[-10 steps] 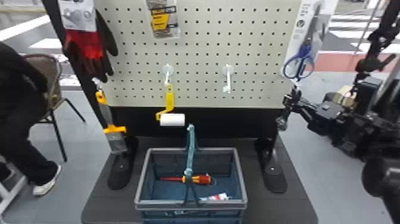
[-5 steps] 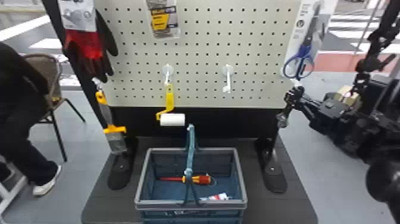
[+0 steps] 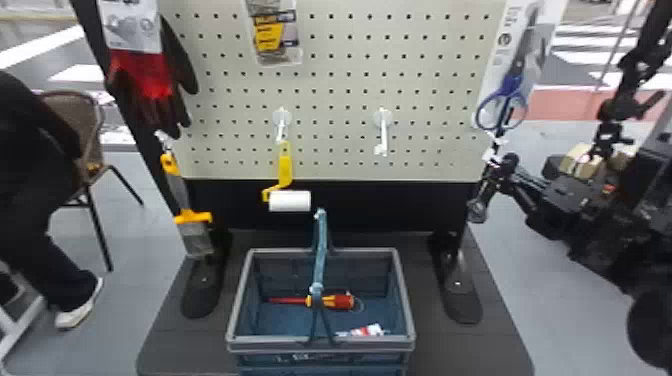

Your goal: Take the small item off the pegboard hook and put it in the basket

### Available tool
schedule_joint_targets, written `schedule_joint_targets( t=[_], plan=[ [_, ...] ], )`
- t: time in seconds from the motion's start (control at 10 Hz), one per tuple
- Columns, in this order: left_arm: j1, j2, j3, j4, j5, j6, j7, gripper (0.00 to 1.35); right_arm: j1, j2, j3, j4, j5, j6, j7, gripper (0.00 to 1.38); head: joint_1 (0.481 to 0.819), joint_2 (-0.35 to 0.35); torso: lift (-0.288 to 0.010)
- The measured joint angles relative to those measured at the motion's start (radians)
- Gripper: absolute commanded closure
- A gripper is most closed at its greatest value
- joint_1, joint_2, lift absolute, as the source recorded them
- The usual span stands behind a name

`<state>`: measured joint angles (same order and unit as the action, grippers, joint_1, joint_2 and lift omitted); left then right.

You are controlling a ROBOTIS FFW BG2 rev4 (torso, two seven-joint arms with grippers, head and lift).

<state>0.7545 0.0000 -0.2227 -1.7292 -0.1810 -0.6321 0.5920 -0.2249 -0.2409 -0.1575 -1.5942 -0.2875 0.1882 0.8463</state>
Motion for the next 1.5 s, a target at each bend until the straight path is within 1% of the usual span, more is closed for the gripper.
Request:
schedule_joint_targets(
  t=[0.1, 0.3, 0.4, 0.7, 0.8, 1.0, 1.3, 1.5],
  plan=[
    [0.0, 0.0, -0.001, 0.0, 0.0, 0.001, 0.0, 0.21, 0.043, 0.001, 0.0, -0.049, -0.025, 0.0, -0.038, 1.2, 0.549, 0.0, -0.1],
    [0.0, 0.0, -0.001, 0.0, 0.001, 0.002, 0.0, 0.21, 0.128, 0.019, 0.0, -0.13, -0.072, -0.001, -0.103, 1.2, 0.549, 0.0, -0.1],
    [0.0, 0.0, -0.001, 0.0, 0.002, 0.003, 0.0, 0.21, 0.166, 0.031, -0.001, -0.156, -0.094, -0.002, -0.132, 1.2, 0.549, 0.0, -0.1],
    [0.0, 0.0, -0.002, 0.0, 0.003, 0.004, 0.0, 0.21, 0.243, 0.075, 0.001, -0.2, -0.135, -0.012, -0.168, 1.2, 0.549, 0.0, -0.1],
    [-0.001, 0.0, -0.003, 0.0, 0.003, 0.006, 0.0, 0.21, 0.254, 0.09, 0.001, -0.203, -0.141, -0.009, -0.172, 1.2, 0.549, 0.0, -0.1],
    [-0.003, 0.0, -0.004, 0.0, 0.003, 0.008, 0.0, 0.21, 0.263, 0.112, 0.004, -0.194, -0.159, -0.004, -0.179, 1.2, 0.549, 0.0, -0.1],
    [-0.006, 0.0, -0.007, 0.0, 0.003, 0.008, 0.0, 0.21, 0.294, 0.152, 0.008, -0.193, -0.199, -0.004, -0.232, 1.2, 0.549, 0.0, -0.1],
    [-0.007, 0.001, -0.01, 0.0, 0.004, 0.011, 0.0, 0.21, 0.289, 0.159, 0.038, -0.138, -0.235, -0.015, -0.242, 1.2, 0.549, 0.0, -0.1]
  ],
)
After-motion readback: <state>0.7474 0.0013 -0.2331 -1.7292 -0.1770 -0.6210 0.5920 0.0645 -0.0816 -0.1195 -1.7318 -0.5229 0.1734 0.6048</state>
